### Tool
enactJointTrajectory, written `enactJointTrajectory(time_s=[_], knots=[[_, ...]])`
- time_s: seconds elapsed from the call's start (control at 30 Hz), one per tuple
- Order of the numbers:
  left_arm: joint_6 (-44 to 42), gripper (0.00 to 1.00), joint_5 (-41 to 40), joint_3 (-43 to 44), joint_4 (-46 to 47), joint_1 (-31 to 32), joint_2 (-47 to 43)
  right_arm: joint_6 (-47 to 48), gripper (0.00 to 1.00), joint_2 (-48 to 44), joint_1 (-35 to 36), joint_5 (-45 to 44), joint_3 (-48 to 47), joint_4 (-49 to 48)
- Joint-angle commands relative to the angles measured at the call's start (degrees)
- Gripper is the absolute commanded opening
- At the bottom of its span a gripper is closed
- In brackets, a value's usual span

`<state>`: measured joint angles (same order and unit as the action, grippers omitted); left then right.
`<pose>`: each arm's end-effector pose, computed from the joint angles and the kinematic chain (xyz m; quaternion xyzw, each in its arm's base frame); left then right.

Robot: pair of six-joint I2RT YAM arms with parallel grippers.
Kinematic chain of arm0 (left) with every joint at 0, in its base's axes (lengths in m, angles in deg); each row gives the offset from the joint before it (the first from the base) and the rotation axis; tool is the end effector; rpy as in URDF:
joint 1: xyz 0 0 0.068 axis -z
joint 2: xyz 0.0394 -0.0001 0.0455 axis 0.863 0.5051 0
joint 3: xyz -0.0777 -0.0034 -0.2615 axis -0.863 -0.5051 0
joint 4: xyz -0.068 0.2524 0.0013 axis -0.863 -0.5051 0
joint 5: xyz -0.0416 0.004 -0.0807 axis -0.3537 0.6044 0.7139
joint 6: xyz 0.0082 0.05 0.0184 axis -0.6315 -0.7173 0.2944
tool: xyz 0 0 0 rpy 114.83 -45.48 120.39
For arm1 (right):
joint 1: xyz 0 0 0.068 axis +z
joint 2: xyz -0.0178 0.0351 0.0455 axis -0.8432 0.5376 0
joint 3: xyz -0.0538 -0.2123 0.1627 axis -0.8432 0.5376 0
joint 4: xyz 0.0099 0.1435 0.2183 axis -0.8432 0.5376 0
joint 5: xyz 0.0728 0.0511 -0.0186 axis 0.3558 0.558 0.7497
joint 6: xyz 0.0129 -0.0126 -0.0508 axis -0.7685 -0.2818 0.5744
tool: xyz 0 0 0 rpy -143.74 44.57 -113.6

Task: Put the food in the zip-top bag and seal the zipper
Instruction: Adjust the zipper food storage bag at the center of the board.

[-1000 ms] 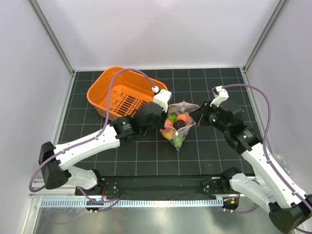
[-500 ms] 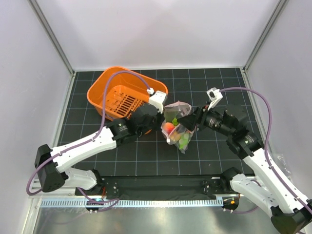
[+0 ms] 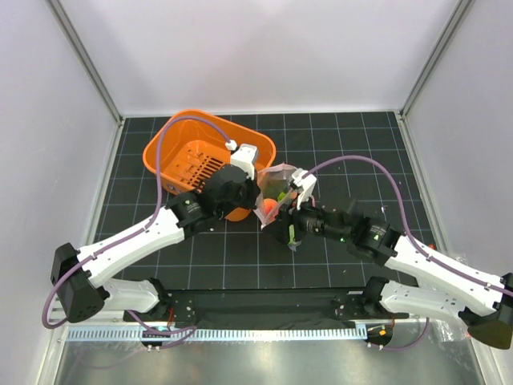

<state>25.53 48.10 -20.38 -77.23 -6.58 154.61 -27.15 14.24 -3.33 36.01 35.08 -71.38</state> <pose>0.1812 -0.2236 0.3357 0.1267 0.8407 -0.2259 0.4756 0.1196 0.1720 0.3325 -0.2704 0.7693 0.3828 0.4343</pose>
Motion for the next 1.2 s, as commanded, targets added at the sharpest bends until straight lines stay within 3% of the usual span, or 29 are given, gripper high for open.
enactJointTrajectory(time_s=[0.0,0.4,0.47,0.63,0.8,0.87,0.9,0.97,1.07,1.1,1.17], knots=[[1.5,0.01,-0.7,0.2,2.0,-1.3,-2.0,5.8,0.63,0.1,5.1,-10.4,-3.4,-0.8],[2.3,0.00,-0.8,-0.6,1.6,-2.9,-3.1,19.5,0.67,2.3,19.4,-26.4,4.1,-12.5],[2.3,0.00,-0.8,-0.7,1.4,-3.1,-3.1,22.2,0.68,4.1,23.3,-34.3,4.5,-14.0],[2.3,0.00,-0.2,-0.7,1.2,-3.1,-3.4,23.4,0.66,8.5,24.9,-42.3,4.7,-18.0],[2.4,0.00,0.4,-1.1,1.4,-3.1,-4.0,22.8,0.52,10.0,24.9,-54.9,5.3,-21.2],[2.6,0.00,0.9,-1.1,1.5,-3.1,-4.4,22.7,0.36,9.2,24.9,-57.6,5.6,-22.0],[2.6,0.00,1.6,-1.1,1.4,-3.1,-4.5,22.6,0.15,8.7,24.9,-57.9,5.5,-21.4],[2.3,0.01,2.2,-1.2,1.8,-3.1,-5.1,22.1,0.01,6.9,24.8,-57.0,5.6,-20.5],[2.0,0.12,2.6,-1.7,2.2,-3.1,-6.8,21.9,0.01,0.5,24.8,-51.4,6.9,-19.0],[1.9,0.25,2.4,-2.0,2.5,-3.0,-7.3,21.8,0.01,-2.8,24.8,-48.8,6.8,-17.5],[1.6,0.38,2.4,-2.4,3.0,-3.0,-9.0,21.8,0.01,-5.2,24.8,-45.8,7.0,-16.6]])
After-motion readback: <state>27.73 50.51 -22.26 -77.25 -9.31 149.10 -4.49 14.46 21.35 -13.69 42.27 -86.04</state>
